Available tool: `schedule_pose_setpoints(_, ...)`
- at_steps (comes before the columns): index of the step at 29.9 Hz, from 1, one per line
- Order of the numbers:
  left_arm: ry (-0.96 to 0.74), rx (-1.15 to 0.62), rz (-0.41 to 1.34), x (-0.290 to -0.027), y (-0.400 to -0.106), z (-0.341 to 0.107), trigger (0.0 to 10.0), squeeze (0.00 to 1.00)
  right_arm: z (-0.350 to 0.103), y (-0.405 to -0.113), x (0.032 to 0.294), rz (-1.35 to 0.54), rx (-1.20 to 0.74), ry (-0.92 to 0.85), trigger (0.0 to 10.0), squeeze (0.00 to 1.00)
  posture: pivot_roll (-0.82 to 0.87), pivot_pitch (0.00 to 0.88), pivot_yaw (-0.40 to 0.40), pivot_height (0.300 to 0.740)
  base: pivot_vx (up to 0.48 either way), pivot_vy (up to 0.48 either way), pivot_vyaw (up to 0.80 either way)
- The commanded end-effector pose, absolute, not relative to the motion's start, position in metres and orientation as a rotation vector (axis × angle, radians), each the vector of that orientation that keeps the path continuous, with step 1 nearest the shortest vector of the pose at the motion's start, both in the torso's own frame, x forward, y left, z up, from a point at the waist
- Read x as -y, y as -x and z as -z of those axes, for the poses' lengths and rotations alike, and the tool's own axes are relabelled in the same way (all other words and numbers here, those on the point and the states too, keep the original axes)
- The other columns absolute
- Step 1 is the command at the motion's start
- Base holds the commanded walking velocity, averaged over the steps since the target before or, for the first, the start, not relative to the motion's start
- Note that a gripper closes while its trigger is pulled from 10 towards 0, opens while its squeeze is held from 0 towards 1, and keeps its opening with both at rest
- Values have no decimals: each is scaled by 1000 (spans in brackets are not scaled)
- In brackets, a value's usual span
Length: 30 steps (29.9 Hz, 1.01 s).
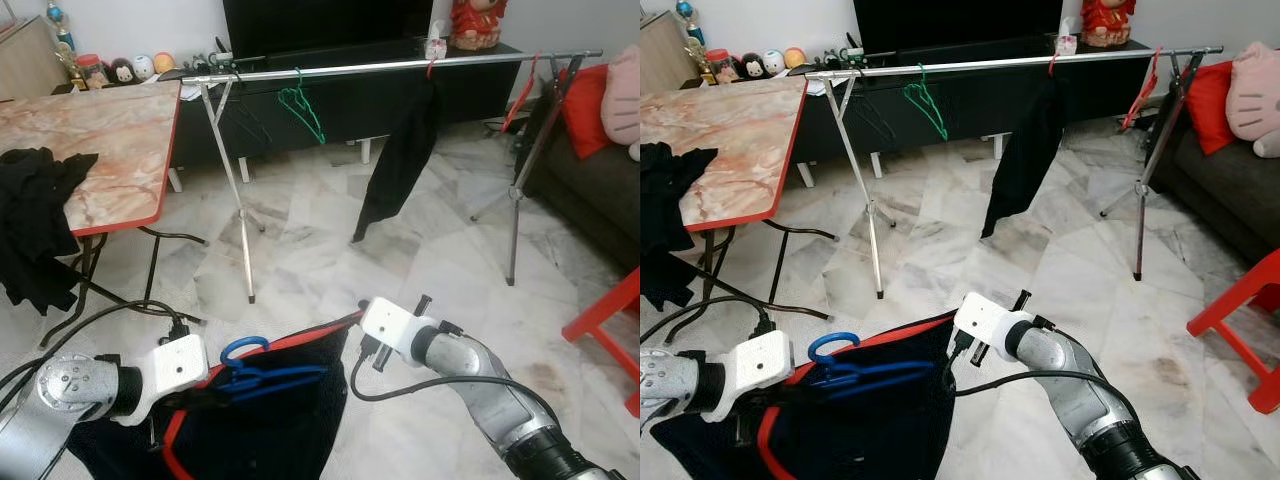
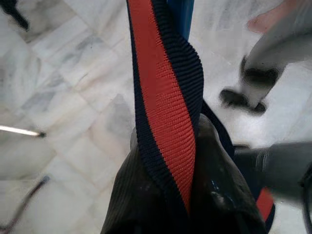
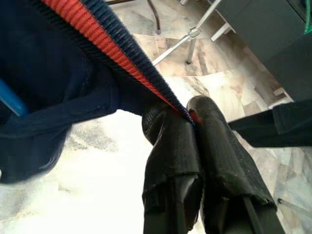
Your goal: Hang hanger
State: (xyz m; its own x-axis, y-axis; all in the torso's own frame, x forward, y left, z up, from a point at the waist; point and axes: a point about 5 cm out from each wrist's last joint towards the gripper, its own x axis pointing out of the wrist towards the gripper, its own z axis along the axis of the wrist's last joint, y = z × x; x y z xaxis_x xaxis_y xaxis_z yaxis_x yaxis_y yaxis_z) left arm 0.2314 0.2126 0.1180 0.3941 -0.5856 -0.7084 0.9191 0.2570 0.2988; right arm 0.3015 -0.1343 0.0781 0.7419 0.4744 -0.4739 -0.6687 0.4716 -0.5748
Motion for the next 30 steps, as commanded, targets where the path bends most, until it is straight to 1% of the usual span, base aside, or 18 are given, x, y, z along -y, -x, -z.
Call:
schedule_pose_setpoints(1, -969, -640, 893, -249, -241, -113, 10000, 0, -81, -308, 163, -624, -341, 875, 0, 0, -134, 0, 44, 740, 0, 0, 0)
schedule_pose_setpoints(2, -1027, -624, 824, -252, -249, -113, 10000, 0, -80, -307, 165, -631, -352, 880, 0, 0, -138, 0, 43, 740, 0, 0, 0)
schedule_pose_setpoints(4, -1073, -579, 753, -252, -258, -116, 10000, 0, -80, -307, 167, -630, -361, 883, 0, 0, -140, 0, 43, 740, 0, 0, 0)
schedule_pose_setpoints(5, -1089, -558, 728, -251, -262, -118, 10000, 0, -80, -307, 169, -626, -367, 885, 0, 0, -143, 0, 43, 740, 0, 0, 0)
schedule_pose_setpoints(7, -1106, -546, 739, -250, -262, -119, 10000, 0, -80, -307, 170, -630, -373, 889, 0, 0, -143, 0, 42, 740, 0, 0, 0)
schedule_pose_setpoints(9, -1114, -537, 798, -247, -260, -120, 10000, 0, -80, -307, 172, -633, -382, 895, 0, 0, -142, 0, 42, 740, 0, 0, 0)
schedule_pose_setpoints(11, -1091, -570, 923, -244, -250, -119, 10000, 0, -80, -308, 175, -630, -390, 903, 0, 0, -142, 0, 43, 740, 0, 0, 0)
schedule_pose_setpoints(14, -1085, -606, 1013, -243, -240, -115, 10000, 0, -79, -309, 178, -627, -398, 922, 0, 0, -141, 0, 42, 740, 0, 0, 0)
schedule_pose_setpoints(17, -1059, -616, 1028, -245, -239, -116, 10000, 0, -80, -309, 180, -628, -397, 937, 0, 0, -139, 0, 40, 740, 0, 0, 0)
schedule_pose_setpoints(20, -990, -606, 1044, -245, -238, -120, 10000, 0, -79, -308, 183, -633, -406, 945, 0, 0, -139, 0, 40, 740, 0, 0, 0)
schedule_pose_setpoints(21, -951, -594, 1056, -244, -237, -122, 10000, 0, -79, -308, 185, -630, -412, 943, 0, 0, -140, 0, 40, 740, 0, 0, 0)
schedule_pose_setpoints(22, -875, -575, 1084, -242, -235, -126, 10000, 0, -78, -307, 190, -617, -427, 946, 0, 0, -140, 0, 41, 740, 0, 0, 0)
schedule_pose_setpoints(23, -856, -571, 1093, -241, -235, -127, 10000, 0, -77, -307, 192, -613, -432, 948, 0, 0, -140, 0, 41, 740, 0, 0, 0)
schedule_pose_setpoints(26, -853, -575, 1109, -242, -233, -128, 10000, 0, -75, -306, 195, -609, -449, 949, 0, 0, -140, 0, 41, 740, 0, 0, 0)
schedule_pose_setpoints(28, -875, -599, 1149, -243, -228, -130, 10000, 0, -68, -303, 208, -598, -508, 986, 0, 0, -139, 0, 38, 740, 0, 0, 0)
schedule_pose_setpoints(30, -867, -602, 1167, -243, -227, -131, 10000, 0, -66, -302, 213, -595, -521, 1007, 0, 0, -139, 0, 38, 740, 0, 0, 0)
